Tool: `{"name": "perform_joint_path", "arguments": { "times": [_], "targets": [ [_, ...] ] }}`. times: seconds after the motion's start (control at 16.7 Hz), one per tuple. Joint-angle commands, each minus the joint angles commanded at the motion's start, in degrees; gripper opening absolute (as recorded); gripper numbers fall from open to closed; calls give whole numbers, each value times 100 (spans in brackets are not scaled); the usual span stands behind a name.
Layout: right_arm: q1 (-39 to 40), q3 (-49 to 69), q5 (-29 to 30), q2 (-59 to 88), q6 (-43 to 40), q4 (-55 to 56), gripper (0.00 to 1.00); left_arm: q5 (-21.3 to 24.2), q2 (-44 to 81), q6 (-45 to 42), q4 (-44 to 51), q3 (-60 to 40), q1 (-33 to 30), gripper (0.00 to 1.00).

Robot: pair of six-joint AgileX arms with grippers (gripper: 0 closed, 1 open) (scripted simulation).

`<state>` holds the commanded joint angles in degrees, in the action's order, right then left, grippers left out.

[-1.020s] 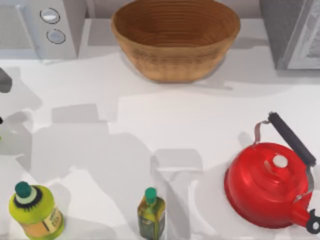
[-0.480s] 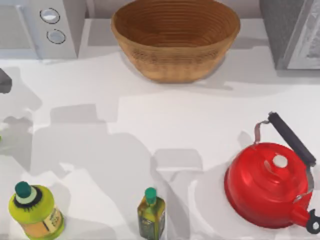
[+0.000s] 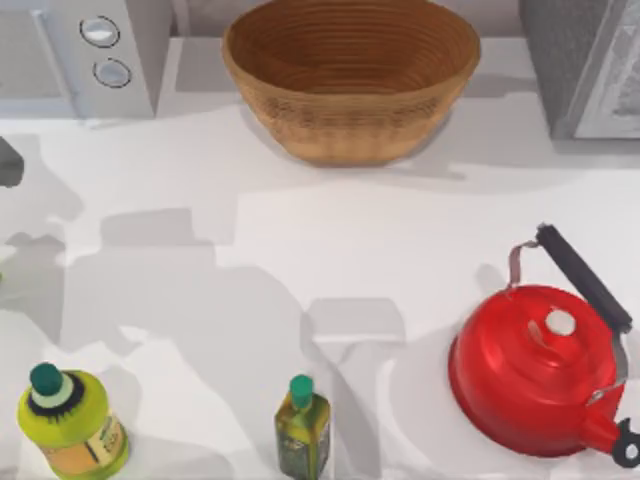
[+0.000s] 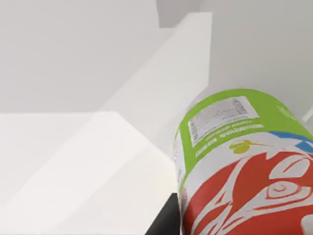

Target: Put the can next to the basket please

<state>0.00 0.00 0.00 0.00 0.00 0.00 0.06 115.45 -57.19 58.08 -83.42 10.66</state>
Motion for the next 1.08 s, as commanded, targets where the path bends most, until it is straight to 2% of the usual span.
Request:
{"name": "perform_joint_path", "arguments": {
  "times": [0.36, 0.6, 0.84, 1.08],
  "targets": [
    [0, 0, 0, 0, 0, 0, 100, 2, -13, 0, 0, -1, -18, 0],
    [0, 0, 0, 0, 0, 0, 100, 16, 128, 566, 101, -221, -373, 0],
    [0, 0, 0, 0, 0, 0, 100, 35, 393, 2055, 312, -652, -1190, 0],
    [0, 0, 0, 0, 0, 0, 100, 64, 702, 4302, 591, -1107, -2270, 0]
  ]
}}
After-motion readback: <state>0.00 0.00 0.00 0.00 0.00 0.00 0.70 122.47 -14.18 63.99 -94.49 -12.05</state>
